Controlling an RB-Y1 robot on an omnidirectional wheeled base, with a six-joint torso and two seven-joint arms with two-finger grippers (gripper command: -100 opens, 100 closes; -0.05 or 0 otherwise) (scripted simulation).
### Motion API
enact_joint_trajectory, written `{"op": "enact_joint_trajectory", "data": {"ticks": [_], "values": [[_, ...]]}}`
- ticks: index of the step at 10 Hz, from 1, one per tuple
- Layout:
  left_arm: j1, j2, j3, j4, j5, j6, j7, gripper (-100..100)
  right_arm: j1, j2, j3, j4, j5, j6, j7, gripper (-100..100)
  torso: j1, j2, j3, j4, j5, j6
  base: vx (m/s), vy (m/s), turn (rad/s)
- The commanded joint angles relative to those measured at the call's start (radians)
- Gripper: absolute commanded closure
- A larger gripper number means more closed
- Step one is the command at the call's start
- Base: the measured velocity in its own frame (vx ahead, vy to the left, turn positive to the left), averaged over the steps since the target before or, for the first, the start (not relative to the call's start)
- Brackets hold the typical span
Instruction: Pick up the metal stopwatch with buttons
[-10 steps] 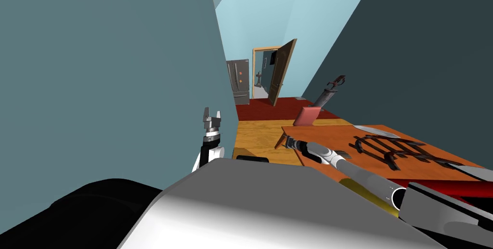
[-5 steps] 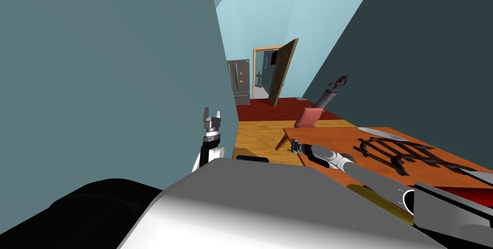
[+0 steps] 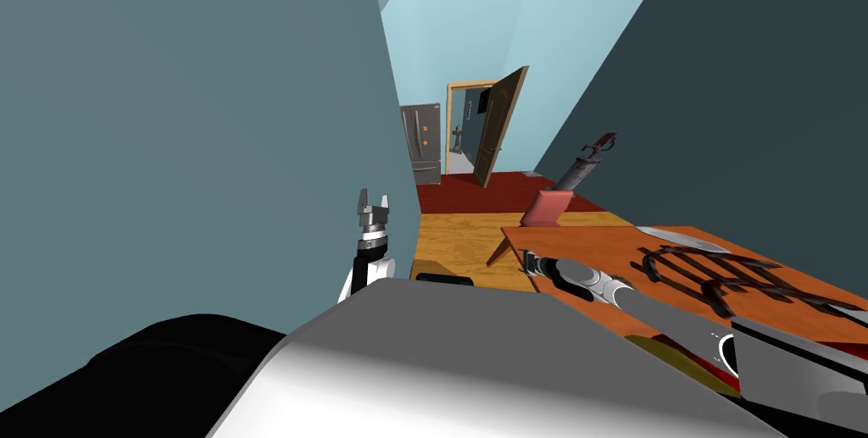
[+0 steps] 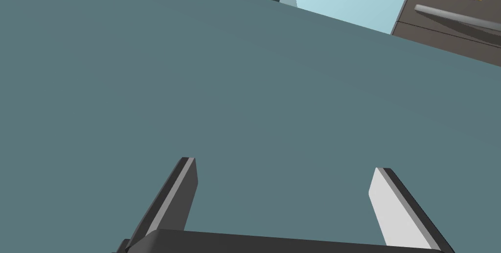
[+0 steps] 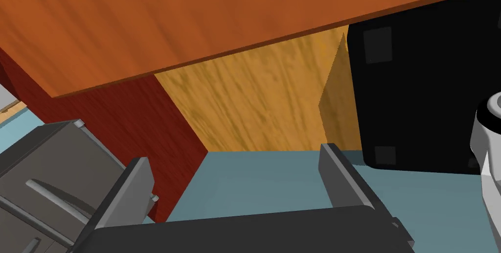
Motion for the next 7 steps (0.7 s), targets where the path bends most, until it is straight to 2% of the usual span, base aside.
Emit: {"op": "enact_joint_trajectory", "data": {"ticks": [1, 2, 3, 4, 5, 6, 7], "values": [[0.0, 0.0, 0.0, 0.0, 0.0, 0.0, 0.0, 0, 0.004, 0.011, -0.017, 0.026, -0.008, -0.013, 0.028, -100, 0.0, 0.0, 0.0, 0.0, 0.0, 0.0, 0.01, -0.005, 0.001], [0.0, 0.0, 0.0, 0.0, 0.0, 0.0, 0.0, 0, -0.004, -0.015, 0.038, 0.065, 0.019, -0.004, 0.038, -100, -0.001, 0.002, 0.001, 0.0, 0.0, 0.0, 0.043, 0.011, 0.028], [0.0, 0.0, 0.0, 0.0, 0.0, 0.0, 0.0, 0, -0.004, -0.015, 0.038, 0.085, 0.019, -0.004, 0.038, -100, -0.001, 0.001, 0.0, 0.0, 0.0, 0.0, 0.064, 0.029, 0.005], [0.0, 0.0, 0.0, 0.0, 0.0, 0.0, 0.0, 0, -0.009, -0.038, 0.069, 0.12, 0.044, 0.005, 0.047, -100, 0.001, -0.001, 0.0, 0.0, 0.0, 0.0, 0.092, 0.039, 0.021], [0.0, 0.0, 0.0, 0.0, 0.0, 0.0, 0.0, 0, -0.009, -0.038, 0.092, 0.14, 0.044, 0.005, 0.047, -100, 0.001, -0.003, -0.001, 0.0, 0.0, 0.0, 0.087, 0.028, 0.006], [0.0, 0.0, 0.0, 0.0, 0.0, 0.0, 0.0, 0, -0.012, -0.057, 0.134, 0.174, 0.067, 0.012, 0.056, -100, 0.001, -0.003, -0.002, -0.001, 0.0, 0.0, 0.092, 0.047, 0.024], [0.0, 0.0, 0.0, 0.0, 0.0, 0.0, 0.0, 0, -0.012, -0.057, 0.145, 0.191, 0.067, 0.012, 0.056, -100, 0.002, -0.003, -0.002, -0.001, 0.0, 0.0, 0.069, 0.033, -0.002]]}}
